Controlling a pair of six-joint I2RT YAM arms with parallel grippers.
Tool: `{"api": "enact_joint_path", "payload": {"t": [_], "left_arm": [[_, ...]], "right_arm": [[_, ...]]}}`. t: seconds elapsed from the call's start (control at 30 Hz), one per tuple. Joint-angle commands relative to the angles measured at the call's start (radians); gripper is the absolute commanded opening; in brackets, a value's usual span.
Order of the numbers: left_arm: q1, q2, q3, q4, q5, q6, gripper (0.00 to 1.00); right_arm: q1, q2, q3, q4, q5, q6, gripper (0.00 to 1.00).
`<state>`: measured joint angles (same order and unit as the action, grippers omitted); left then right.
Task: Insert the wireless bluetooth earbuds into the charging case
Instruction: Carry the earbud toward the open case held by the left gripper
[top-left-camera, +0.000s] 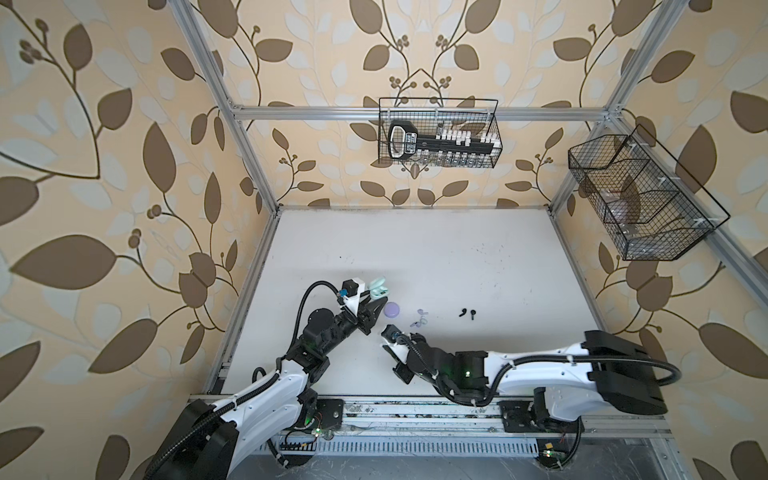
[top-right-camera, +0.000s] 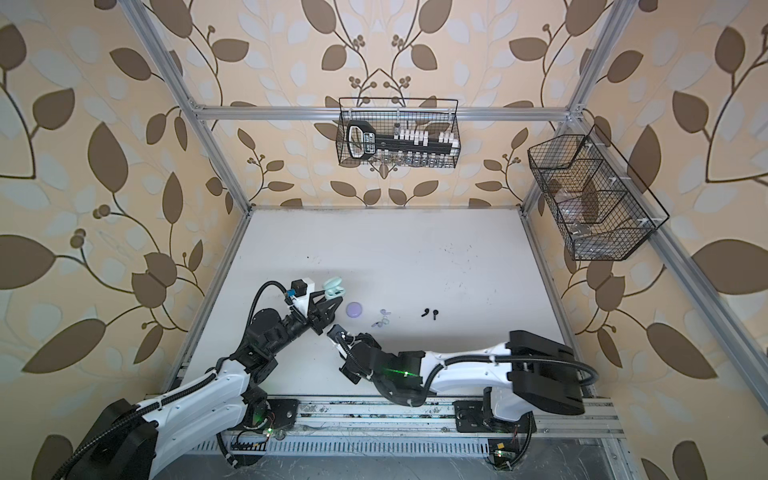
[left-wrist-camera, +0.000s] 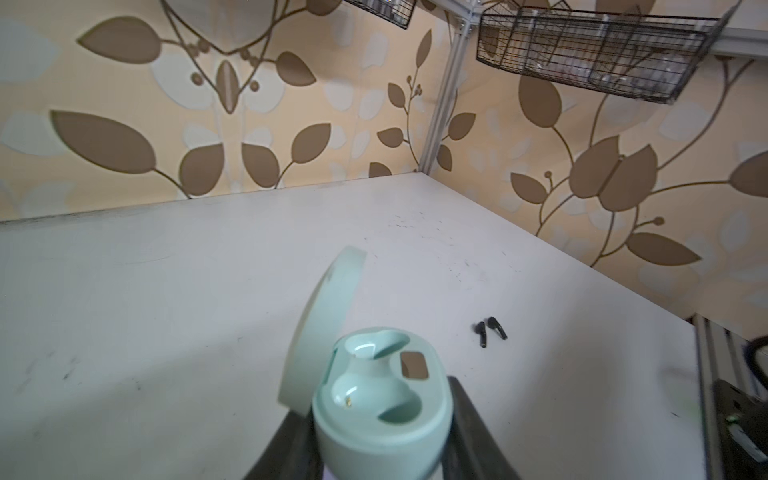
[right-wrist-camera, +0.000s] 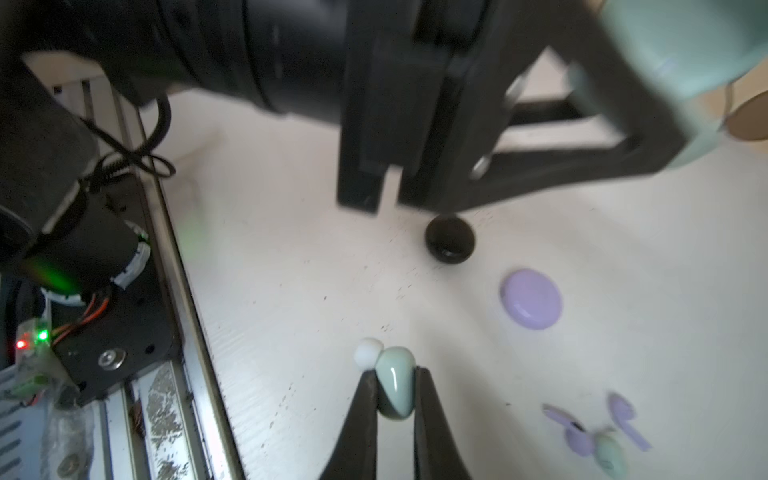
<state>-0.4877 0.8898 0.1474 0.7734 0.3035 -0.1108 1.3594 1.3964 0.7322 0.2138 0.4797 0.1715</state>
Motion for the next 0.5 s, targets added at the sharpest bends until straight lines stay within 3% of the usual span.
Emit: {"api": "enact_joint_path", "payload": {"t": [0.0,0.1,0.23,0.3,0.47], "left_arm": [[-0.015,0.007,0.053,0.096,0.141,0.020,0.00],[-0.025,0.026,0.062,0.115,0.214,0.033,0.00],[-0.053,0.062,0.080,0.156,0.352,0.068,0.00],[-0.065,0.084,0.088,0.178,0.421,0.074,0.00],[-0.089,0.147,0.121,0.223,0.570,0.070,0.00]], "right_arm": [[-0.005,-0.164,-0.057,-0.091,0.137,-0.117,0.00],[-0.054,-0.335,-0.138,-0.022,0.136,-0.227,0.00],[-0.224,-0.486,-0.248,0.129,-0.210,-0.438,0.00],[-0.285,-0.509,-0.289,0.208,-0.324,-0.496,0.00],[-0.379,-0.490,-0.259,0.189,-0.429,-0.588,0.00]]}}
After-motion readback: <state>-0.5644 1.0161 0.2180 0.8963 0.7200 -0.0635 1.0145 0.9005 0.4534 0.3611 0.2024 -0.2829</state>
